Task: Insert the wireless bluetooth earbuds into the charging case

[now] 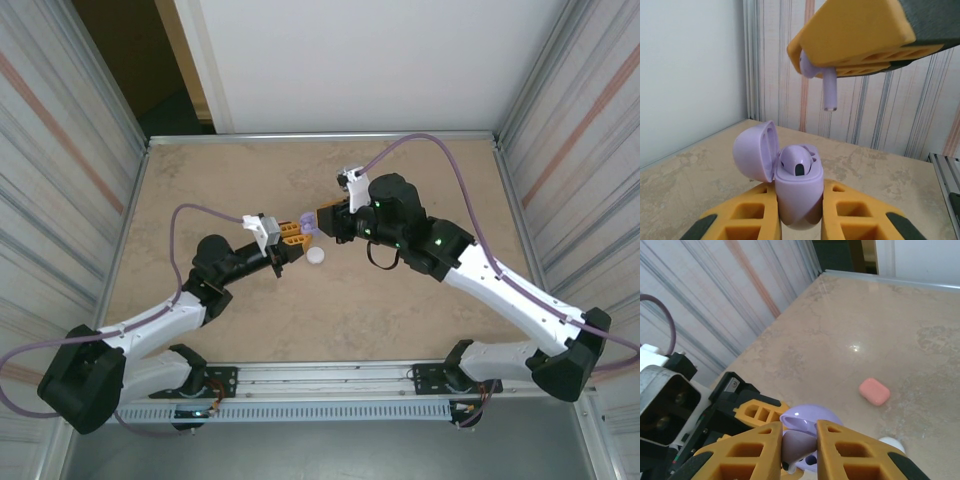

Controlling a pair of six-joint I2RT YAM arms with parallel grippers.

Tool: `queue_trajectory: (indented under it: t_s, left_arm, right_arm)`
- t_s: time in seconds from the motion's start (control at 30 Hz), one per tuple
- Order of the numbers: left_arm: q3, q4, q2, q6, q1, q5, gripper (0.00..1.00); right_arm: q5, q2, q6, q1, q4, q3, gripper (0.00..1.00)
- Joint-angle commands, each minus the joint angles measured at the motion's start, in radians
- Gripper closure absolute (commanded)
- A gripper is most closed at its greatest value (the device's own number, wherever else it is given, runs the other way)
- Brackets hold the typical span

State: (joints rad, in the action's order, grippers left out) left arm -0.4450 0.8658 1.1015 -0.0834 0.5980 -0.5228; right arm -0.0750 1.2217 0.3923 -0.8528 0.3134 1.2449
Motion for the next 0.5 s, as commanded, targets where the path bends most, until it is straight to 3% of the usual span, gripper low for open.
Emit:
queue_trajectory:
  t_s: [0.0,0.47]
  left_arm:
    - [-0.031,0.034,0.0,-0.011,0.007,0.005,1.0]
    - [-0.035,0.03,-0.006,-0.015,0.007,0.006,1.0]
  right_arm:
    - [0.031,0.015,-0.001,-0.01,-0.025,-0.001,0.78]
    - [0.046,0.056,-0.004,-0.016,-0.008,0.006,0.78]
